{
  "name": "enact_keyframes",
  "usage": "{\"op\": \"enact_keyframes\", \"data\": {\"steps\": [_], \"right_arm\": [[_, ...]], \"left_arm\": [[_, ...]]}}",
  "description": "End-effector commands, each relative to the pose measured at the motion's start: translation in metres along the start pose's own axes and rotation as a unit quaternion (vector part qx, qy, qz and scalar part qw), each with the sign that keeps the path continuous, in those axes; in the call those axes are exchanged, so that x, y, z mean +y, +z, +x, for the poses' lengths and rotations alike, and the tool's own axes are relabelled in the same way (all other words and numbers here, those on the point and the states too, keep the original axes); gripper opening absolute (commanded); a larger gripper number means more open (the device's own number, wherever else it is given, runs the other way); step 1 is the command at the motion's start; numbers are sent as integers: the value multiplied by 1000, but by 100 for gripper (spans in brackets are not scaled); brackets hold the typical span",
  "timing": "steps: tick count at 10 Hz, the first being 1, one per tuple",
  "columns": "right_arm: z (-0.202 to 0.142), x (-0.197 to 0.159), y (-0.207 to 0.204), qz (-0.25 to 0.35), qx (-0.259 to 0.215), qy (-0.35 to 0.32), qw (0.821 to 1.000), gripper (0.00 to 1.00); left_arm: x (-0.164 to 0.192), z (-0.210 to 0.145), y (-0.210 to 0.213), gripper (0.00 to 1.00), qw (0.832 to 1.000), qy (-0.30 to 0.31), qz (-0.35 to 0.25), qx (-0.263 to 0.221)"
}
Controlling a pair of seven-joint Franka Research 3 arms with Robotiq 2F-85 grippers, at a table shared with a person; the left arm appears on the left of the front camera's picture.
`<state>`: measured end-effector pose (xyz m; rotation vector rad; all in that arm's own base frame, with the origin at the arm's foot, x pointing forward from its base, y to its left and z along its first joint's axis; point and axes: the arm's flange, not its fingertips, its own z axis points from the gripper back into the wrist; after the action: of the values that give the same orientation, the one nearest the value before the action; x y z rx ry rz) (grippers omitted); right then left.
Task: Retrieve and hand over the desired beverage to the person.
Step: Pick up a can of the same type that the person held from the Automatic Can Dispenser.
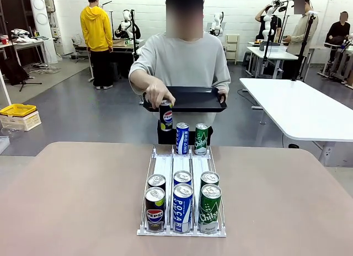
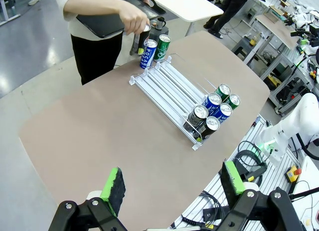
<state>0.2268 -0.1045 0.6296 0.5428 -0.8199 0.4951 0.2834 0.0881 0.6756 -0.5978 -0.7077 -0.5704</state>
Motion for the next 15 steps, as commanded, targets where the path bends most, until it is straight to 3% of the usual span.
{"op": "enact_keyframes", "data": {"steps": [1,11,13,15], "right_arm": [[0,-2,0,8,-1,1,1000,100],[0,-2,0,8,-1,1,1000,100],[0,-2,0,8,-1,1,1000,100],[0,-2,0,8,-1,1,1000,100]], "left_arm": [[0,-1,0,100,1000,-10,-9,-4],[0,0,0,100,1000,0,0,0],[-40,27,-39,100,991,-62,62,98],[-92,58,-108,100,960,-95,128,232]]}}
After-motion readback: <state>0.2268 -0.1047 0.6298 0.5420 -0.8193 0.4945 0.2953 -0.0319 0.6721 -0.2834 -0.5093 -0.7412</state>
